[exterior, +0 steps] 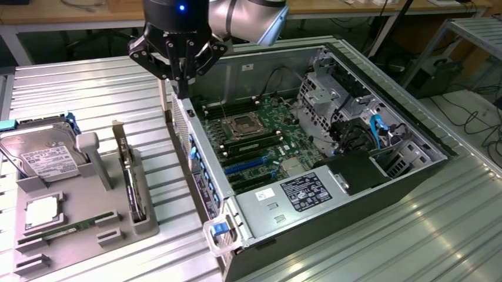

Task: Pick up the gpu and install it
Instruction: 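Reach for the gpu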

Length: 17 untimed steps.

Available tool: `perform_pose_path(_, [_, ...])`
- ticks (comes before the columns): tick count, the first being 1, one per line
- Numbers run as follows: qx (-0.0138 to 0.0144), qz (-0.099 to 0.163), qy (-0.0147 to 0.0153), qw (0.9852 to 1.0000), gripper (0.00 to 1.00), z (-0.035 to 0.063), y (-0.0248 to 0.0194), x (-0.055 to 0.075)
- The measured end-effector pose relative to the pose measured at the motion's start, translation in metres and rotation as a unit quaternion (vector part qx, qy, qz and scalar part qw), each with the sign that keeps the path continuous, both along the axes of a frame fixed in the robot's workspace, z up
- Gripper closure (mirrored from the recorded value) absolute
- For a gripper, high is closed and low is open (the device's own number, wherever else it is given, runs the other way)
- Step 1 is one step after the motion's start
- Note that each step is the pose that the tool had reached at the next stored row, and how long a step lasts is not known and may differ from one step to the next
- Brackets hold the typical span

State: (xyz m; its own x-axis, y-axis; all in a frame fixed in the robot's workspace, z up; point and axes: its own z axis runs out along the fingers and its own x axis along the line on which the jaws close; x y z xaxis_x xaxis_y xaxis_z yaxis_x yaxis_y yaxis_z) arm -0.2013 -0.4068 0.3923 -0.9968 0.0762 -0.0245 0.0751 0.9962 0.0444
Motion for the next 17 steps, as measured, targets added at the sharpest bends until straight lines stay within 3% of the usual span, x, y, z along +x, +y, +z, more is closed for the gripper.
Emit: perform_pose_path(17, [0.0000, 0.000, 0.0000, 1.0000, 0.89, -0.0001, -0.0032, -0.0075])
